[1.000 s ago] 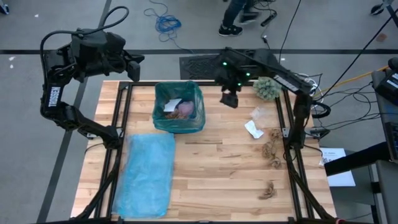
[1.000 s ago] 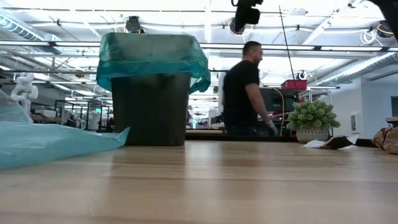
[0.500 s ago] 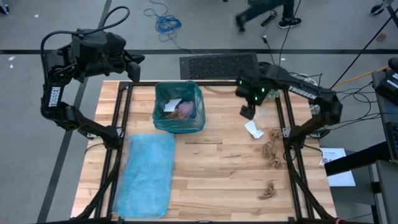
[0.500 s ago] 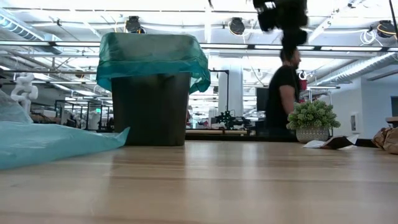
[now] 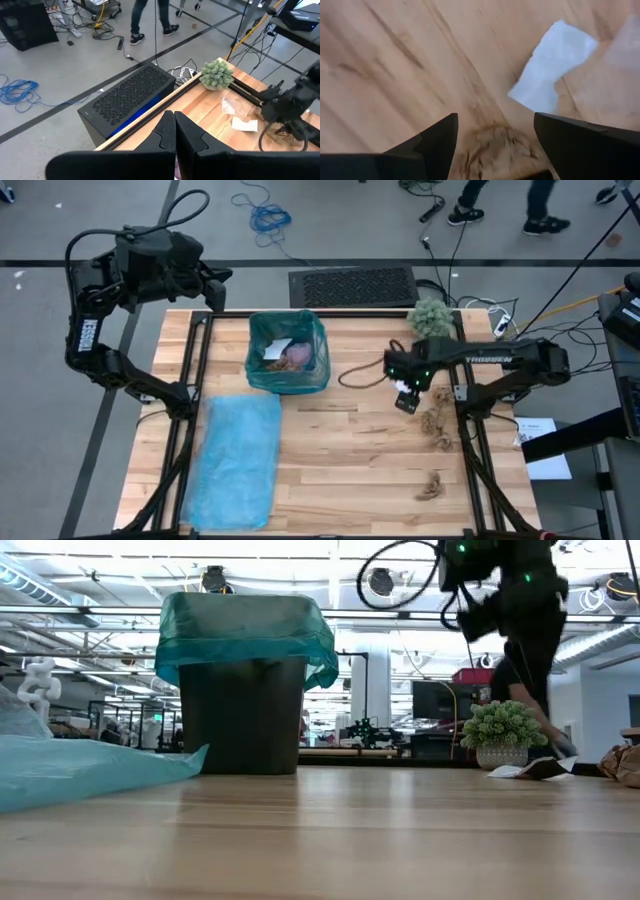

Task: Place trash/remove bag and relplace
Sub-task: Put the white paper into the trash bin

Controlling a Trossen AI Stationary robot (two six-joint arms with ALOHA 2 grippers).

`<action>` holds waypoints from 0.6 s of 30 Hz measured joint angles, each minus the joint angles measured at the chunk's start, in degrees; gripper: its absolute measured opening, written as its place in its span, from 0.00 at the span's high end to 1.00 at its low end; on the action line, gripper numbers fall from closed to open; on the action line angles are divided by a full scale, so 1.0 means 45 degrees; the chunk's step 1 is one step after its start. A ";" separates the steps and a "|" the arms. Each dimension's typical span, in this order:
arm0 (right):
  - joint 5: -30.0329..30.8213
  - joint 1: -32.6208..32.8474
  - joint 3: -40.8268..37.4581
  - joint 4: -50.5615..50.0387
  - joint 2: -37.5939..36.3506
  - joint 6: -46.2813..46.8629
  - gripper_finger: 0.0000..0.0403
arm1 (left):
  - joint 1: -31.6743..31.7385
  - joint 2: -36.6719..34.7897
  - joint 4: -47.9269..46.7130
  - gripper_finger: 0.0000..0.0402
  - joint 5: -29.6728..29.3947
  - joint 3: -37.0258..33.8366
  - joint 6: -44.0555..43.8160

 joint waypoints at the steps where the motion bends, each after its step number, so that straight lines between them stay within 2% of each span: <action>1: 0.0098 0.0160 -0.0375 0.0407 0.0019 0.0220 0.37 | 0.0000 0.0000 0.0000 1.00 -0.0002 0.0000 -0.0004; 8: 0.2134 0.0541 -0.2721 0.2224 0.0056 0.2406 0.37 | 0.0000 0.0000 0.0001 1.00 -0.0002 0.0000 -0.0019; 13: 0.2378 0.0538 -0.4007 0.4013 0.0052 0.2962 0.39 | 0.0000 0.0000 0.0001 1.00 0.0001 0.0000 -0.0058; 16: 0.2378 0.0538 -0.4654 0.4834 0.0056 0.3478 0.49 | -0.0005 0.0000 0.0005 1.00 0.0001 0.0000 -0.0115; 18: 0.2377 0.0538 -0.4968 0.4981 0.0056 0.3724 0.62 | 0.0000 0.0000 0.0005 1.00 0.0002 0.0000 -0.0126</action>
